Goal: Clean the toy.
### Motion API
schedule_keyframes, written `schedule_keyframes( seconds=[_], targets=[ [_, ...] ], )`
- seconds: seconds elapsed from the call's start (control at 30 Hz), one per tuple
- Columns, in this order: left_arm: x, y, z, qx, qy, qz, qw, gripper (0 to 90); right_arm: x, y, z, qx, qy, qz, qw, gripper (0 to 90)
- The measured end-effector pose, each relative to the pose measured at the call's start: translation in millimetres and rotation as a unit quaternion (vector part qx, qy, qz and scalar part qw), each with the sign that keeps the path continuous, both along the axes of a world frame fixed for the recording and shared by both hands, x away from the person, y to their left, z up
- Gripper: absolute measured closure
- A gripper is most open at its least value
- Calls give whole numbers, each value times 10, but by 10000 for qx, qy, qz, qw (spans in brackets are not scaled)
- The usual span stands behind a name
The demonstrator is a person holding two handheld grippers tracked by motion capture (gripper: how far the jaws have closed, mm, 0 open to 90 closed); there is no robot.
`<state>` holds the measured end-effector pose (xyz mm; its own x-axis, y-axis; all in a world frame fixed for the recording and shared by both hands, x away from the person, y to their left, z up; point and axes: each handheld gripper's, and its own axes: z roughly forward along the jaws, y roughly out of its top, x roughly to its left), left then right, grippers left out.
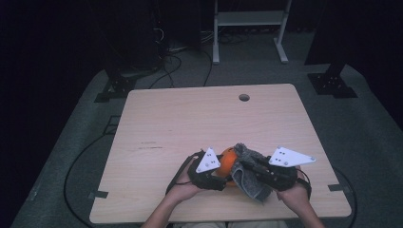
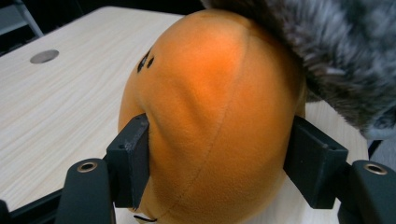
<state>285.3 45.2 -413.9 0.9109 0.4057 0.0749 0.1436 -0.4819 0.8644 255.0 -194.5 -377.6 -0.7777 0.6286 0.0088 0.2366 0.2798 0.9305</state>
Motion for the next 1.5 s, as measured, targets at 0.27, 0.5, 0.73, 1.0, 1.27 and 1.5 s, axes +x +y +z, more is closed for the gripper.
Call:
schedule_keyframes(
  seconds=[0.27, 0.5, 0.73, 1.0, 1.27, 1.5],
  targets=[
    [101, -4, -164, -236, 105, -119, 9996, 169, 189, -258, -225, 89, 431, -295, 9986, 758],
    [77, -64, -207, -121, 109, -144, 9998, 311, 91, -162, -133, -216, 217, -245, 9992, 771],
    [6, -106, -210, -33, -16, -331, 9994, 346, 152, -138, -139, -108, 235, -101, 9996, 768],
    [65, -144, -175, 159, -158, -271, 9994, 93, 283, -423, -313, 110, 645, -494, 9966, 767],
    [-42, -139, -64, 369, -787, 131, 9961, 340, 158, -222, -96, 311, 385, -179, 9986, 774],
    [30, 87, -3, 544, -1048, 1047, 9875, 367, 491, 120, -53, 345, 499, 71, 9981, 772]
  ],
)
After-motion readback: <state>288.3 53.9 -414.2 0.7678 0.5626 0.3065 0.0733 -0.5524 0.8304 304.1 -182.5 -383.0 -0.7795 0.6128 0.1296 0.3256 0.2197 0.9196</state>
